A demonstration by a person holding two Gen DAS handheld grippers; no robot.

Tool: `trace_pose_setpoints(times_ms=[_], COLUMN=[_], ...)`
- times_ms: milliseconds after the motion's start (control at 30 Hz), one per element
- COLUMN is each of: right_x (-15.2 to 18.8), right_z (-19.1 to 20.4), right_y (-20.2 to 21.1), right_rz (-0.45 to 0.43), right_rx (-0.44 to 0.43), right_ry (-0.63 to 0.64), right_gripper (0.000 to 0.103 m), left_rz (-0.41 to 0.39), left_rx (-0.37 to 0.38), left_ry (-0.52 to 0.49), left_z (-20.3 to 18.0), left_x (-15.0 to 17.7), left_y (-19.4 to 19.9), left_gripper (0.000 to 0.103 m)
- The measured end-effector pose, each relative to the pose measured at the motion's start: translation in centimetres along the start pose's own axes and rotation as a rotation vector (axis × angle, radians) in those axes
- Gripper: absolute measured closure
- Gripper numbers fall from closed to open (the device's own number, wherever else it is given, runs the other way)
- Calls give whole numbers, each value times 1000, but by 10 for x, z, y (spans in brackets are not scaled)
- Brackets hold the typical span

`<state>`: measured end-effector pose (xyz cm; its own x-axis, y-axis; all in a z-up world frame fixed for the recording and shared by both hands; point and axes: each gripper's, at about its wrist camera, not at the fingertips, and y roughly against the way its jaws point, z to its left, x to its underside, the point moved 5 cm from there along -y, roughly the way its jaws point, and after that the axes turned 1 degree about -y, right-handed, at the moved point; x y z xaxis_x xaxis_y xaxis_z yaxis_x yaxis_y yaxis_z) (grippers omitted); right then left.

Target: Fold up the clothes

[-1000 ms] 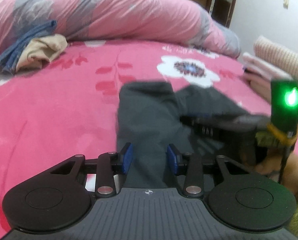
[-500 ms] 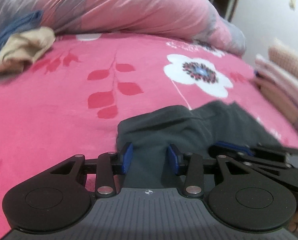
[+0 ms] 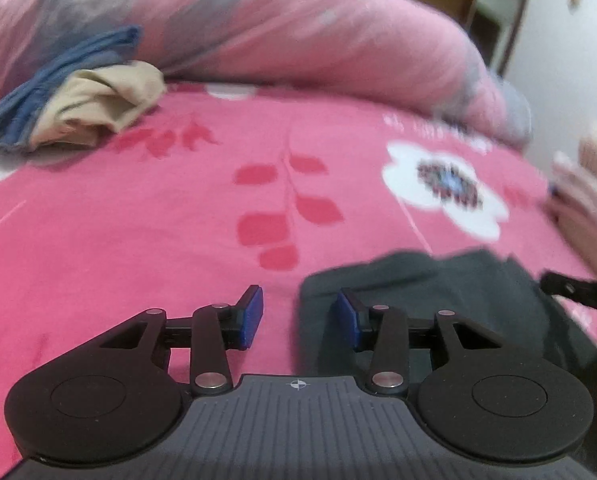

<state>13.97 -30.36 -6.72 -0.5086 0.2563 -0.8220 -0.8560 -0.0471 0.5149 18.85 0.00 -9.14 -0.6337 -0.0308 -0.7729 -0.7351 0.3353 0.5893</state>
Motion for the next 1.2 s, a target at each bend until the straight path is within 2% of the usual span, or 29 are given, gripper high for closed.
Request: trace_pose_setpoints(times_ms=[100, 200, 300, 367, 433, 600, 667, 733, 833, 867, 1000, 1067, 1200], right_x=[1, 16, 42, 59, 73, 92, 99, 104, 110, 111, 107, 102, 98], right_z=[3, 20, 48, 65, 73, 67, 61, 54, 37, 29, 5, 0, 5], right_y=[34, 63, 85, 97, 103, 113, 116, 117, 117, 116, 124, 129, 139], right_rz=[-29, 1, 51, 67, 91, 138, 147, 147, 155, 157, 134, 125, 146], right_rx=[-49, -141, -246, -273, -259, -261, -233, -195, -118, -89, -40, -58, -220], right_ry=[49, 106, 174, 245, 274, 218, 216, 224, 222, 214, 167, 118, -9], right_gripper=[93, 93, 93, 93, 93, 93, 93, 93, 93, 94, 95, 93, 93], left_rz=[-48, -73, -57, -43, -25, 30, 48, 60, 117, 121, 105, 103, 99], left_rx=[28, 70, 89, 112, 138, 216, 232, 225, 114, 98, 89, 90, 111], left_ry=[25, 12, 9, 10, -1, -67, -110, -176, -295, -317, -319, -299, -250], left_z=[8, 9, 8, 6, 1, -17, -26, -37, -45, -45, -41, -38, -33], left_x=[-4, 0, 12, 24, 39, 84, 99, 111, 129, 133, 130, 129, 133], left_y=[33, 65, 86, 100, 111, 133, 137, 135, 115, 112, 116, 122, 132], left_gripper=[57, 55, 55, 55, 55, 55, 55, 55, 55, 54, 54, 54, 54])
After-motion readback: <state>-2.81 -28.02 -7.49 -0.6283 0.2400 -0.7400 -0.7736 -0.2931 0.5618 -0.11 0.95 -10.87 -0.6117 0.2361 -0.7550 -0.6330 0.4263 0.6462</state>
